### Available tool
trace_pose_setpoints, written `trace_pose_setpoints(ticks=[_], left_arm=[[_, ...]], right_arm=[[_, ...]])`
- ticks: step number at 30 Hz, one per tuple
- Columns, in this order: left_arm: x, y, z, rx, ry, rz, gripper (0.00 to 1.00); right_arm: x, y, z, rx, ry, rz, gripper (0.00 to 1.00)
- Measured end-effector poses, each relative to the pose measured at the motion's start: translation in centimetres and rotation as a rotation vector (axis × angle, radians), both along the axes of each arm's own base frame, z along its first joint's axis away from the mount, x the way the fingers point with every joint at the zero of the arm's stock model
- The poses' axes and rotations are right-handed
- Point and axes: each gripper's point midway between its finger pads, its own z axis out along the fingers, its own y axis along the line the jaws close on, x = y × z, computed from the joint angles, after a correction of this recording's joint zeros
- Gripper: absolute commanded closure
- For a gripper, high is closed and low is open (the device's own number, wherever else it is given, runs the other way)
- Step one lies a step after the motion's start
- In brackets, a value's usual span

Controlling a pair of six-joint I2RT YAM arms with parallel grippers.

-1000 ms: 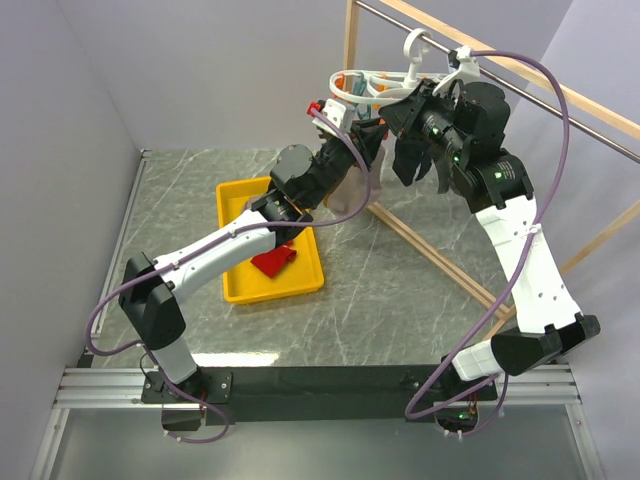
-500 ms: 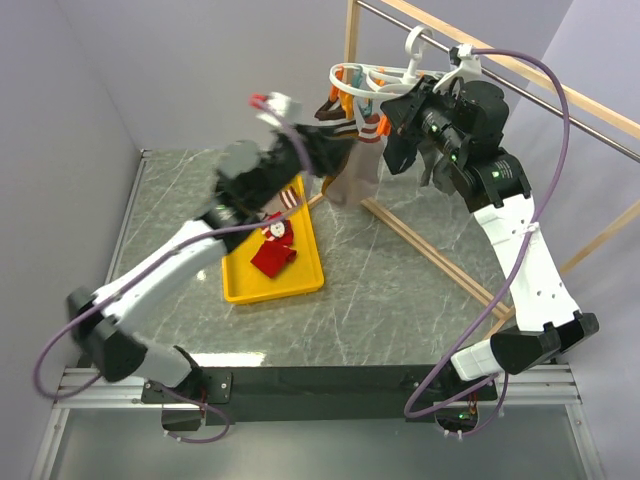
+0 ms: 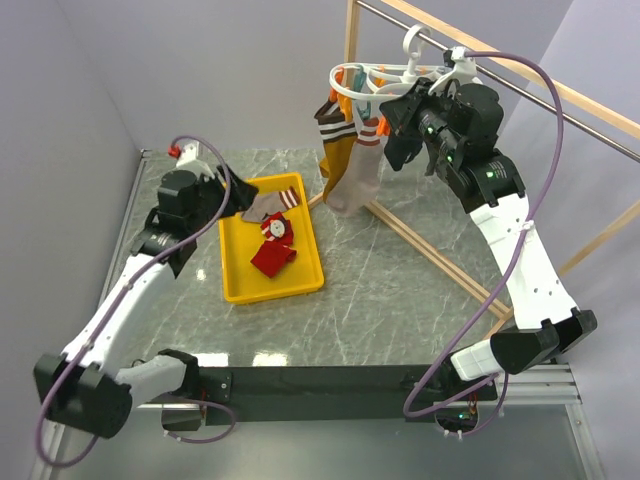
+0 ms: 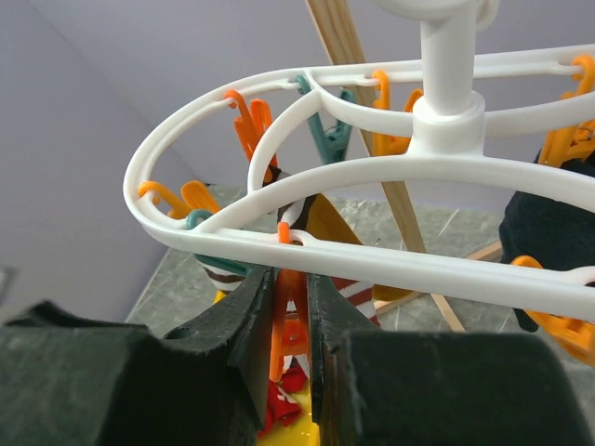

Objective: Clip the socks to the hanger
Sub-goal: Pick up the sock from the bin.

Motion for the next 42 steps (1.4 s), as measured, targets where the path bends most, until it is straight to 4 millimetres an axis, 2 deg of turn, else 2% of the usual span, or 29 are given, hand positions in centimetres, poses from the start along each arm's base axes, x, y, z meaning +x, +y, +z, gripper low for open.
trace_pose_setpoints(ticks=[3,6,10,18,22,26,31,35,42], left_arm=[[0.8,1.8,-7.4,0.006,0.2,0.049,0.36],[1.5,2.7,-11.2,0.015,0.3,0.075,0.39],[4.0,2.6,-13.2,0.056,0.322,0.07,0.44],[12.8,2.0,-14.9,0.229,0.291,0.057,0.46],[16.2,0.4,-16.2,0.329,0.281,0.042,0.44],[17.0,-2.5,-18.3,0.443,0.278,-0.032,0.45],[16.3,-5.2,-22.0,0.571,0.288,-0.154,0.45],[16.4,-5.6,-24.3,0.638,0.304,-0.204,0.44],[16.6,-5.3,-26.9,0.735,0.312,-0.249,0.41]], right_arm=[[0.1,0.0,-0.2,-0.008,-0.003,0.001,1.0],[0.2,0.0,-0.3,-0.012,-0.004,0.001,1.0],[0.2,0.0,-0.3,-0.014,-0.005,0.0,1.0],[0.3,-0.2,-0.3,-0.019,-0.006,-0.008,1.0],[0.3,-0.3,-0.3,-0.027,-0.009,-0.014,1.0],[0.5,-0.3,-0.5,-0.034,-0.009,-0.014,1.0],[1.1,-0.1,-1.0,-0.045,-0.001,-0.017,1.0],[1.4,-0.1,-1.3,-0.055,0.003,-0.02,1.0],[1.5,-0.1,-1.1,-0.066,-0.005,-0.017,1.0]])
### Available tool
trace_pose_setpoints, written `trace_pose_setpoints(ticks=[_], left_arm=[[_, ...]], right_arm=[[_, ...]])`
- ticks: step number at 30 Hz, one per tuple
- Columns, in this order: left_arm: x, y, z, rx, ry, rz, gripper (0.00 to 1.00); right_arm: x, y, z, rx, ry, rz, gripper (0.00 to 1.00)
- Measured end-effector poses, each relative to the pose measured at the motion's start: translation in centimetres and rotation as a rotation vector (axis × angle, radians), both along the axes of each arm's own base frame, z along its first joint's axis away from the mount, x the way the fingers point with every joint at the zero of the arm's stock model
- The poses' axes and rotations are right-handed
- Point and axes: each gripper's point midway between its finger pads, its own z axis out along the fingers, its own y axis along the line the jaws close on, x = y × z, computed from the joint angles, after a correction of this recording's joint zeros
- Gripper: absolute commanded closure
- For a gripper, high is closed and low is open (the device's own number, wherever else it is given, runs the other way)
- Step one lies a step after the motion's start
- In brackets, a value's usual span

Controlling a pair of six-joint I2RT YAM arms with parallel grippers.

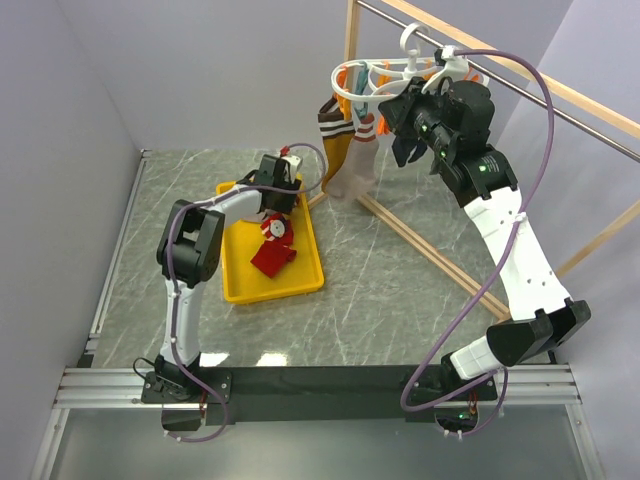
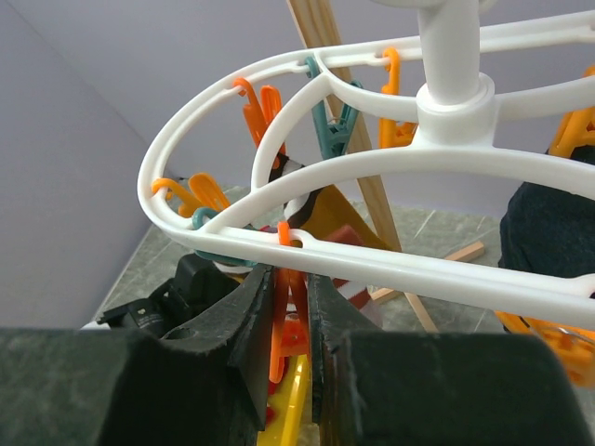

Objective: Clip the socks to the hanger
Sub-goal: Pick up the sock from the bin.

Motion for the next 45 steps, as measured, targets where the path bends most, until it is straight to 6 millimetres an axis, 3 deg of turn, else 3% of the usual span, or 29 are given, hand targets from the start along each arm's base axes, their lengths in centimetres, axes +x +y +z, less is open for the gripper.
trace_pose_setpoints(ticks=[5,11,14,17,20,21,25,29,33,40,45], left_arm=[[0.2,-0.4,-0.1,0.052,-0.021,-0.037,0.43],[1.1,-0.5,-0.5,0.083,-0.03,-0.025,0.56],[1.2,-0.3,-0.5,0.097,-0.032,-0.014,0.57],[1.1,-0.1,-0.6,0.105,-0.03,-0.009,0.69],[0.9,0.1,-0.8,0.106,-0.019,-0.004,0.93],[0.9,0.1,-0.8,0.102,-0.017,0.002,0.96],[-0.1,1.1,-0.7,0.076,-0.009,0.017,0.99],[-2.6,2.8,-0.2,0.01,0.032,0.059,0.99],[-4.4,4.0,2.9,-0.083,0.017,0.101,0.99],[-5.8,2.8,14.8,-0.312,-0.176,0.085,0.99],[-8.0,2.0,21.5,-0.42,-0.279,0.023,0.99]], right_arm=[[0.1,0.0,-0.1,-0.004,0.002,0.0,1.0],[0.1,-0.1,-0.1,-0.009,0.0,-0.001,1.0],[0.1,-0.2,-0.1,-0.01,0.0,-0.003,1.0],[0.1,-0.2,-0.1,-0.01,0.0,-0.004,1.0],[0.1,-0.3,-0.1,-0.01,-0.001,-0.004,1.0],[0.1,-0.3,-0.1,-0.01,-0.001,-0.005,1.0],[0.1,-0.3,0.0,-0.009,-0.003,-0.005,1.0],[0.1,-0.3,0.0,-0.009,-0.003,-0.005,1.0],[0.1,-0.3,0.0,-0.009,-0.003,-0.006,1.0],[0.1,-0.3,0.0,-0.001,-0.002,-0.007,1.0],[0.2,-0.3,0.0,0.008,0.003,-0.01,1.0]])
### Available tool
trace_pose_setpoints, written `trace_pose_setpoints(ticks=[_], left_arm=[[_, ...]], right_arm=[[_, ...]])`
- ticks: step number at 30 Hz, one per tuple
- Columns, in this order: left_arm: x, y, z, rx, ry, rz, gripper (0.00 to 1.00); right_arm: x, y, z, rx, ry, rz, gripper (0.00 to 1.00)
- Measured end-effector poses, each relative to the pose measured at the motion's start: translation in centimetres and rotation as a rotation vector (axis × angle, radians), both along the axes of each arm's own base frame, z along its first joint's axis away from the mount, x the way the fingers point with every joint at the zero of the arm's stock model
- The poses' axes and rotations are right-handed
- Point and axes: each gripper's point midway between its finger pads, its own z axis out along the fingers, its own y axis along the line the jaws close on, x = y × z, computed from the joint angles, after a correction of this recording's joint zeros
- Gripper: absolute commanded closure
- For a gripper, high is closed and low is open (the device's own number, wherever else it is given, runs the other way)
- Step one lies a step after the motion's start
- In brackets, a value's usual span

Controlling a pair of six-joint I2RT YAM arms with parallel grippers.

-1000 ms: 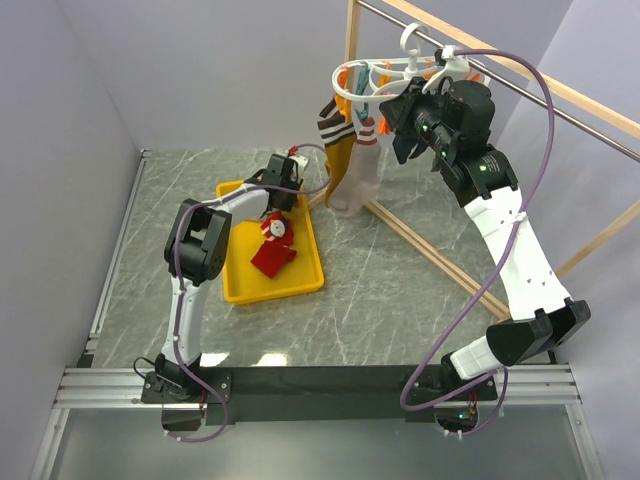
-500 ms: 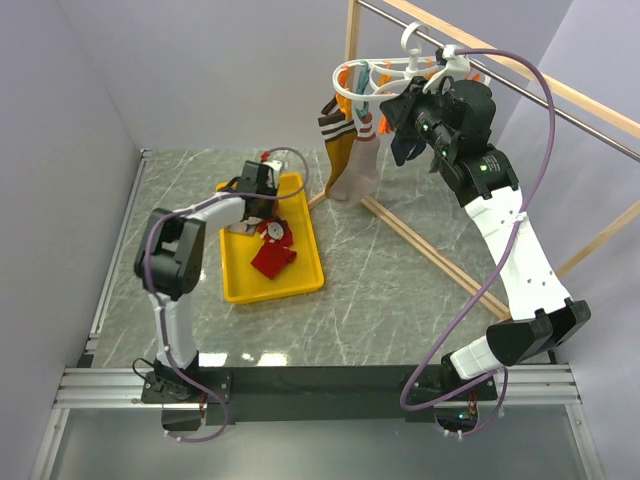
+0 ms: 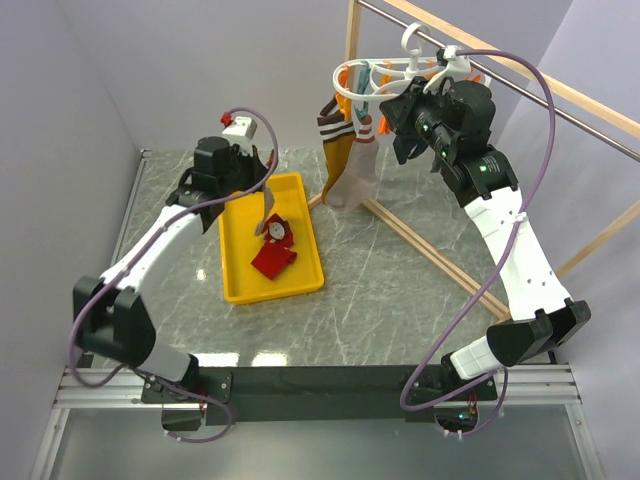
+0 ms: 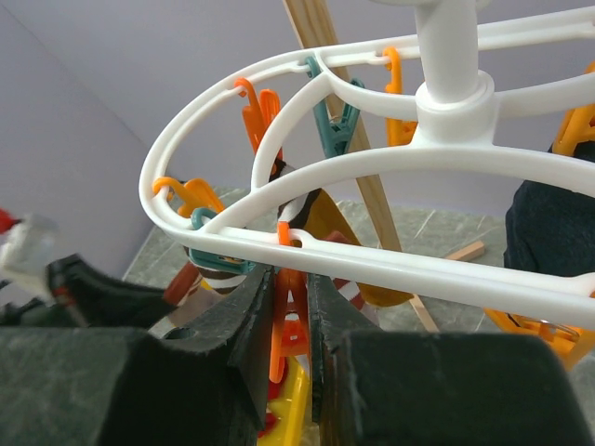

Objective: Clip the socks to the hanger
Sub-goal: Pick up the sock from the bin, then clamp the sock onto the hanger.

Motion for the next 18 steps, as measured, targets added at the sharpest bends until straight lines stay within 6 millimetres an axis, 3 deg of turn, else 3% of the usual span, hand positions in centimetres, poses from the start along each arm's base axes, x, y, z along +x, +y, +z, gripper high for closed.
trace_pose_setpoints(ticks=[3,12,15,18], left_arm=[[-2.5,-1.2,2.8,-0.04,-0.052,-0.051,0.99],[-13.6,-9.0,10.0,-0.187,-0.163,-0.342,0.99],[-16.3,-10.9,11.3,-0.228,-0.172,-0.413,0.99],[-17.8,-13.1,11.6,-0.248,-0.157,-0.466,0.99]], right_arm=[[0.0,0.0,0.1,0.01,0.001,-0.001,1.0],[0.0,0.1,0.1,0.021,0.005,-0.002,1.0],[0.0,0.1,0.1,0.023,0.006,-0.002,1.0],[0.0,0.0,0.1,0.02,0.008,-0.007,1.0]])
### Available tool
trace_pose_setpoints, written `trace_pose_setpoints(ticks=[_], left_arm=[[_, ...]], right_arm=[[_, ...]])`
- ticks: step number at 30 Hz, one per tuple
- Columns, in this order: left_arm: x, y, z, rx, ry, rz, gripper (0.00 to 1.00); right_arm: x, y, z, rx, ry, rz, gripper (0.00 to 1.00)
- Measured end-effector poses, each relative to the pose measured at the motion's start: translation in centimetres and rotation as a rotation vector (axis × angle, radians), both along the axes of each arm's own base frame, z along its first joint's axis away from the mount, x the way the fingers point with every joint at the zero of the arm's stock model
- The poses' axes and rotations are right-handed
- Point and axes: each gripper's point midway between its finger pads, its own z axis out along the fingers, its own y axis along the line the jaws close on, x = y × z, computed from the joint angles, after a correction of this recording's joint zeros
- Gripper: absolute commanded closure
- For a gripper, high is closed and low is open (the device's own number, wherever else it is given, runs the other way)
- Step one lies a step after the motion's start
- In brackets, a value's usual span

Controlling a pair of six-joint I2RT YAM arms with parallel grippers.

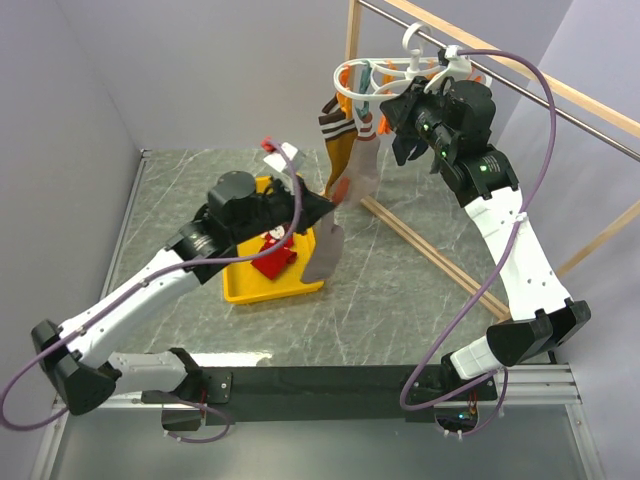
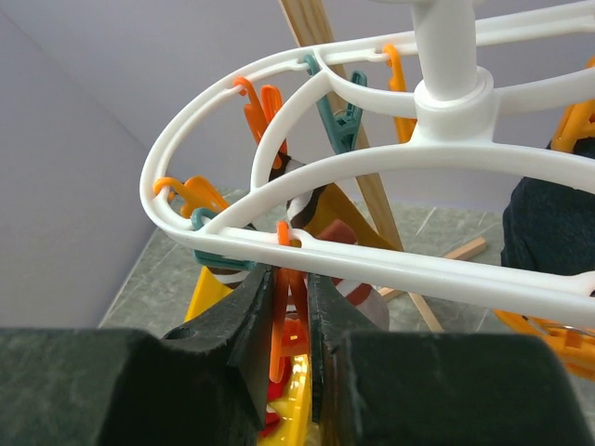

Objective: Clip the socks to the hanger
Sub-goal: Clamp the sock onto the hanger.

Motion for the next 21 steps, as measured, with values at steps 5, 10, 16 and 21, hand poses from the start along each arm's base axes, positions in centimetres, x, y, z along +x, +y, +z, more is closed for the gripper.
trace_pose_setpoints(ticks=[5,10,16,21], left_arm=[[0.3,-4.1,-0.5,0.005,0.04,-0.01,0.99],[3.1,-7.4,-0.4,0.01,0.062,0.057,0.99],[5.5,-10.2,0.2,0.021,0.053,0.148,0.99],[7.0,-11.0,0.8,0.044,0.035,0.242,0.99]], right_arm=[[-0.1,-0.4,0.0,-0.013,0.005,-0.015,1.0],[0.0,-0.5,-0.1,-0.026,0.005,-0.023,1.0],[0.1,-0.9,-0.1,-0.043,-0.002,-0.037,1.0],[0.0,-1.0,0.0,-0.055,-0.01,-0.041,1.0]])
